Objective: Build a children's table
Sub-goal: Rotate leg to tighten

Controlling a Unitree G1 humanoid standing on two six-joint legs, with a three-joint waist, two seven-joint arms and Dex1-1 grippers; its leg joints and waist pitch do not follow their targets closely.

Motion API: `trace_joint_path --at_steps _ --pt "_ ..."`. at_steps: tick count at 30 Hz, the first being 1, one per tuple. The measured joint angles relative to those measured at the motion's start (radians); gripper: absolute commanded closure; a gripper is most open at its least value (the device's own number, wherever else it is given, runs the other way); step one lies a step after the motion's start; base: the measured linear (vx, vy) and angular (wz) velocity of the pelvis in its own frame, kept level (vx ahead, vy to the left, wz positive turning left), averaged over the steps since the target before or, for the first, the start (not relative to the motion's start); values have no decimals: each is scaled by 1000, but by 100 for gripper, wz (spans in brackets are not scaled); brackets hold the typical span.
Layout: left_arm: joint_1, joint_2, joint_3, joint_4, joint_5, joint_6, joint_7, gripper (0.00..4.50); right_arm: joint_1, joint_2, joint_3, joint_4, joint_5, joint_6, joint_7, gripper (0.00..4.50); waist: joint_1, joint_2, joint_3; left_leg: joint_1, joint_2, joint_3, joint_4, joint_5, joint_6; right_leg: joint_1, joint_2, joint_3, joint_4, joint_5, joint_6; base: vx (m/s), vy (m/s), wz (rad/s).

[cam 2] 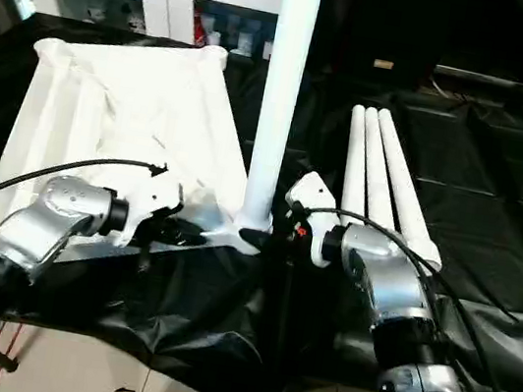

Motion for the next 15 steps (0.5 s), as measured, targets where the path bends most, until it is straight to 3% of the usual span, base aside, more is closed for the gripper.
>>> trace_joint_path --at_steps 10,15 --pt "9 -13 1 -10 2 6 20 450 10 18 -5 -5 0 0 -18 176 1 0 0 0 0 0 0 0 0 0 0 0 0 0 0 0 0 0" --pt "-49 -98 12 56 36 69 168 450 5 118 -76 52 -15 -1 -244 176 -5 0 0 1 0 0 2 0 0 0 0 1 1 1 0 0 0 0"
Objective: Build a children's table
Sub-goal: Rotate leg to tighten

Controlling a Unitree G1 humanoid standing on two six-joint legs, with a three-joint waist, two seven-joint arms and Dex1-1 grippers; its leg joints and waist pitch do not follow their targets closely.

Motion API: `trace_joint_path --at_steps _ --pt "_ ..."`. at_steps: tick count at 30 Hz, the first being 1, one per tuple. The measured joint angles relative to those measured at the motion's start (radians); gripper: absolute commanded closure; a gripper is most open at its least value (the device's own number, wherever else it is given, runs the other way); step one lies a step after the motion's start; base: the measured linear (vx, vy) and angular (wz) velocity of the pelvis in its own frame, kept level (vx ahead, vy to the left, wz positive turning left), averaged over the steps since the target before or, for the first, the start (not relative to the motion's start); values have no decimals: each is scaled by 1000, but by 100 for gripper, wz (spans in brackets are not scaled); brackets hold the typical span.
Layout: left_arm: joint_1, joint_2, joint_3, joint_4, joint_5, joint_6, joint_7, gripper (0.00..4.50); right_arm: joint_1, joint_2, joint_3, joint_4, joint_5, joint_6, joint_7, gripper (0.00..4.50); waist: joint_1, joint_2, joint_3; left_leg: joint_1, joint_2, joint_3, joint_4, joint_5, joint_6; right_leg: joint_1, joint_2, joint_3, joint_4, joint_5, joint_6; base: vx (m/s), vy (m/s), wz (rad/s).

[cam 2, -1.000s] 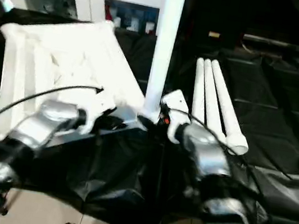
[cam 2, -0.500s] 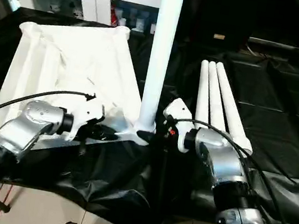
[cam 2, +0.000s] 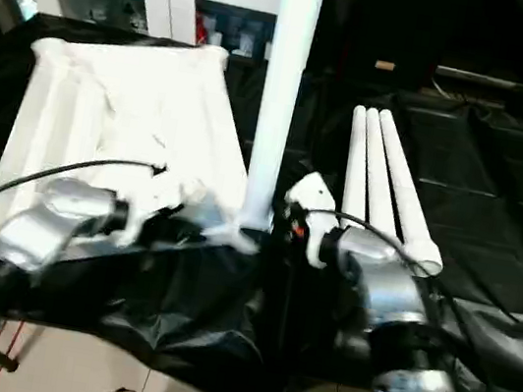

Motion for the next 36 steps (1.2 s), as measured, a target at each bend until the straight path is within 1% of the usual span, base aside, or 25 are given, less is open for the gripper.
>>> trace_joint_path --at_steps 2,4,6,8,10,11,13,15,16,17,19,21,22,25,26,29,31,35,36 --pt "-38 -51 7 49 21 22 77 450 -17 52 -36 40 -8 -7 -128 176 -7 0 0 0 0 0 0 0 0 0 0 0 0 0 0 0 0 0" --pt "-61 -76 11 79 23 37 123 450 -36 82 -49 65 -12 -10 -207 176 -14 1 0 0 0 0 0 0 0 0 0 0 0 0 0 0 0 0" --pt "-83 -100 19 108 30 49 168 450 -55 126 -73 97 -14 -18 -300 176 -21 1 0 0 0 0 -1 0 0 -1 0 0 0 0 0 0 0 0" --pt "-89 -113 20 112 36 58 199 450 -73 153 -78 126 -22 -37 -368 176 -27 1 0 -1 0 0 -2 0 0 -1 0 0 -1 0 0 0 0 0" --pt "-90 -117 21 112 42 58 208 450 -78 166 -79 138 -34 -54 -395 176 -29 1 0 -1 0 0 -2 0 0 -1 0 -1 -2 0 0 0 0 0" --pt "-90 -117 26 114 43 58 209 450 -81 177 -86 147 -36 -63 -408 141 -31 1 0 -1 0 0 -3 0 0 -1 0 -1 -2 0 0 0 0 0" --pt "-90 -117 27 114 43 58 209 450 -81 181 -94 150 -35 -67 -408 106 -31 1 0 -1 0 0 -3 0 0 -1 0 -1 -2 0 0 0 0 0" --pt "-90 -117 27 114 43 56 201 450 -82 178 -97 150 -31 -68 -396 100 -30 1 0 -1 0 0 -3 0 0 -1 0 -1 -2 0 0 0 0 0" --pt "-90 -117 27 112 42 55 197 450 -82 170 -96 150 -31 -67 -386 78 -29 1 0 -1 0 0 -2 0 0 -1 0 -1 -2 0 0 0 0 0" --pt "-88 -117 23 106 41 54 184 450 -82 156 -95 150 -30 -67 -364 70 -26 1 0 -1 0 0 -3 0 0 -1 0 -1 -2 0 0 0 0 0" --pt "-81 -112 15 93 40 52 161 450 -84 133 -87 149 -30 -66 -334 70 -19 1 0 -1 0 0 -3 0 0 -1 0 -1 -2 0 0 0 0 0" --pt "-69 -102 11 75 39 46 134 450 -84 113 -75 149 -30 -65 -298 63 -17 1 0 -1 0 0 -2 0 0 -1 0 -1 -2 0 0 0 0 0" --pt "-61 -94 7 61 37 39 115 450 -83 97 -69 146 -30 -61 -266 38 -16 1 0 -1 0 0 -2 0 0 0 0 -1 -2 0 0 0 0 0" --pt "-41 -67 0 31 20 30 65 450 -82 44 -53 129 -31 -44 -193 24 -14 1 0 -1 0 0 -2 0 0 0 0 -1 -2 0 0 0 0 0" --pt "-30 -56 -2 15 18 22 44 450 -81 22 -39 118 -30 -40 -148 12 -15 1 0 -1 0 0 -2 0 0 0 0 -1 -2 0 0 0 0 0" --pt "-1 -25 -5 -33 1 14 -24 450 -74 -27 1 82 -31 -32 -40 12 -13 1 0 -1 0 0 -2 0 0 0 0 -1 -2 0 0 0 0 0" --pt "14 -7 -8 -59 -11 11 -57 450 -67 -41 14 64 -29 -32 11 12 -13 1 0 -1 0 0 -2 0 0 -1 0 -1 -2 0 0 0 0 0" --pt "41 27 -12 -103 -34 10 -114 450 -61 -72 38 42 -3 -15 118 12 -13 1 0 -1 0 0 -2 0 0 0 0 -1 -2 0 0 0 0 0" --pt "47 32 -12 -109 -36 10 -120 450 -61 -73 41 40 -1 -9 129 26 -13 1 0 -1 0 0 -2 0 0 0 0 -1 -2 0 0 0 0 0"
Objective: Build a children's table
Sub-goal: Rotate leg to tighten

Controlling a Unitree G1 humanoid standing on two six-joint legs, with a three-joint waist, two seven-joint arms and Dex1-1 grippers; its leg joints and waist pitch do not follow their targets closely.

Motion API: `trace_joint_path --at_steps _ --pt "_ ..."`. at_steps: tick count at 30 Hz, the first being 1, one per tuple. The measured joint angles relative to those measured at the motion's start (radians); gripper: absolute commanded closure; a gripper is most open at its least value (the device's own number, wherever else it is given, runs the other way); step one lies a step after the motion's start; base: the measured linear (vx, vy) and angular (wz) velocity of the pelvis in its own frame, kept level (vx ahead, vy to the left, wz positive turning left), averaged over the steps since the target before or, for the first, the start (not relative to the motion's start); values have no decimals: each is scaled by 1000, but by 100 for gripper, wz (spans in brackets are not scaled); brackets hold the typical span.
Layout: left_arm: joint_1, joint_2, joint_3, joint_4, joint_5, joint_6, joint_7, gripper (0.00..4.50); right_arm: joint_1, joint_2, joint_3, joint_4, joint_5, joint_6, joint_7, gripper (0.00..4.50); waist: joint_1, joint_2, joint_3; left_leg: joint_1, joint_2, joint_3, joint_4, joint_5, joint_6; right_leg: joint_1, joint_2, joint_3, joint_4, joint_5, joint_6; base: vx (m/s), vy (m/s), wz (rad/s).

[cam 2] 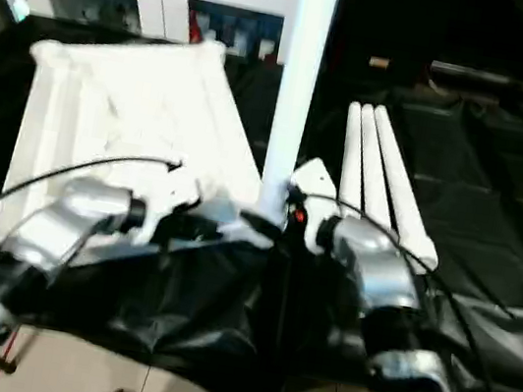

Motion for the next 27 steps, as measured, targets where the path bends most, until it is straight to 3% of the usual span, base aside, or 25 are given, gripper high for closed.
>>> trace_joint_path --at_steps 7,13,16,20,27 --pt "9 13 0 -16 -1 0 -13 450 1 6 4 0 9 7 28 69 -2 -1 0 0 0 0 1 0 0 0 0 0 0 0 0 0 0 0" --pt "15 15 0 -18 0 10 4 450 17 35 -1 1 24 9 -4 132 -6 -1 1 0 0 0 0 0 0 0 0 0 0 0 0 0 0 0" --pt "-7 -17 4 12 15 32 71 450 14 84 -32 32 23 3 -112 156 -9 -1 0 0 0 0 1 0 0 0 0 1 1 0 0 0 0 0" --pt "-85 -101 22 118 37 92 226 450 -48 184 -109 140 2 -5 -388 168 -19 -1 1 0 0 0 1 0 0 0 0 1 1 1 0 0 0 0" --pt "-153 -195 43 204 41 137 375 450 -109 258 -165 245 -6 -66 -651 170 -22 -1 1 -2 0 0 -5 0 1 -3 0 -1 -4 0 0 0 0 0"
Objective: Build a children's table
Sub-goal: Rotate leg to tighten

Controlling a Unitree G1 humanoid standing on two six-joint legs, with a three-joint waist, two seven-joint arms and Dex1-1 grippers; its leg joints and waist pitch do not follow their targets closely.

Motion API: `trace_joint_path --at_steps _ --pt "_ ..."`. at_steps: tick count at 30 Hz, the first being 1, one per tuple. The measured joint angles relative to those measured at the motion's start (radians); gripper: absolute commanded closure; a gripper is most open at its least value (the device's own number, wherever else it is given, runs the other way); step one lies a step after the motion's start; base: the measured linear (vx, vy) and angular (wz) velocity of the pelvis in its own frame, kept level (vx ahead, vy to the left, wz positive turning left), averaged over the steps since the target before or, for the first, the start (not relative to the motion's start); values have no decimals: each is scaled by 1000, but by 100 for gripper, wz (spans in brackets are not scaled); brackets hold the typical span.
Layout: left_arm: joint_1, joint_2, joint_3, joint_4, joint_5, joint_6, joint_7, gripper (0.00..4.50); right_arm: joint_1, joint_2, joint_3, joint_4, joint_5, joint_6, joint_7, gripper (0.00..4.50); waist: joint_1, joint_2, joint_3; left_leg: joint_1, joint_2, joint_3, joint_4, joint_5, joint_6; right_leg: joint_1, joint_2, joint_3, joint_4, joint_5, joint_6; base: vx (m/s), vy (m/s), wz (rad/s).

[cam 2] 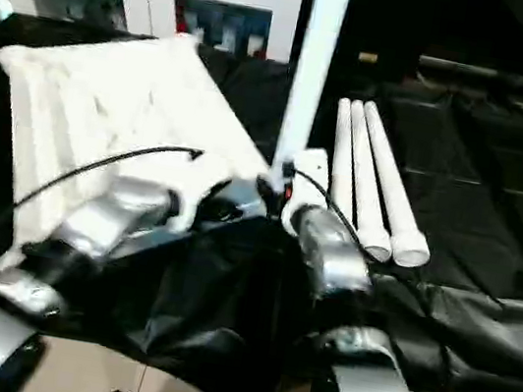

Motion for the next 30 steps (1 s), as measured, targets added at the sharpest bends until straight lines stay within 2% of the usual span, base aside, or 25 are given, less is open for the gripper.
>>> trace_joint_path --at_steps 1,2,4,6,10,15,22,24,26,27,30 --pt "0 -3 0 1 2 0 5 450 -3 6 -3 7 -1 -6 -10 170 0 0 0 0 0 0 -1 0 1 0 0 0 0 0 0 0 0 0" --pt "-2 -5 0 4 7 -1 5 450 -8 15 -14 19 -3 -16 -16 136 -1 0 0 0 0 0 -1 0 1 0 0 0 0 0 0 0 0 0" --pt "-2 -7 -1 4 8 -2 8 450 -11 21 -22 26 -3 -21 -18 102 -2 0 0 0 0 0 0 0 1 0 0 0 0 0 0 0 0 0" --pt "-2 -2 0 3 17 -2 31 450 -13 36 -22 34 -5 -29 -20 92 -11 0 0 0 0 0 0 0 0 0 0 0 0 0 0 0 0 0" --pt "-2 -1 8 4 20 6 86 450 -14 43 -6 40 -10 -58 -42 92 -11 0 0 0 0 0 1 0 0 0 0 0 1 0 0 0 0 0" --pt "-36 -13 43 54 20 25 175 450 37 24 9 -42 -29 -71 -45 92 -9 0 0 0 0 0 1 0 0 0 0 0 0 0 0 0 0 0" --pt "-50 -16 73 126 18 -61 211 450 99 -5 1 -108 -31 -62 -66 92 -1 4 0 0 0 0 1 0 0 1 0 0 0 0 0 0 0 0" --pt "-50 -23 88 131 8 -75 205 394 104 0 1 -109 -34 -55 -89 85 3 6 0 0 0 0 1 0 0 1 0 0 0 0 0 0 0 0" --pt "-49 -31 114 125 -28 -117 201 391 107 0 1 -110 -36 -52 -93 85 9 5 1 0 0 -1 1 0 0 1 0 -1 1 0 0 0 0 0" --pt "-53 -39 126 103 -44 -146 202 372 107 1 4 -117 -37 -46 -94 85 14 5 0 0 0 -1 2 0 0 1 0 -1 0 0 0 0 0 0" --pt "-83 -28 134 63 -50 -183 216 351 112 13 24 -144 -42 -33 -85 85 15 5 0 0 0 0 2 0 0 1 0 -1 0 0 0 0 0 0"
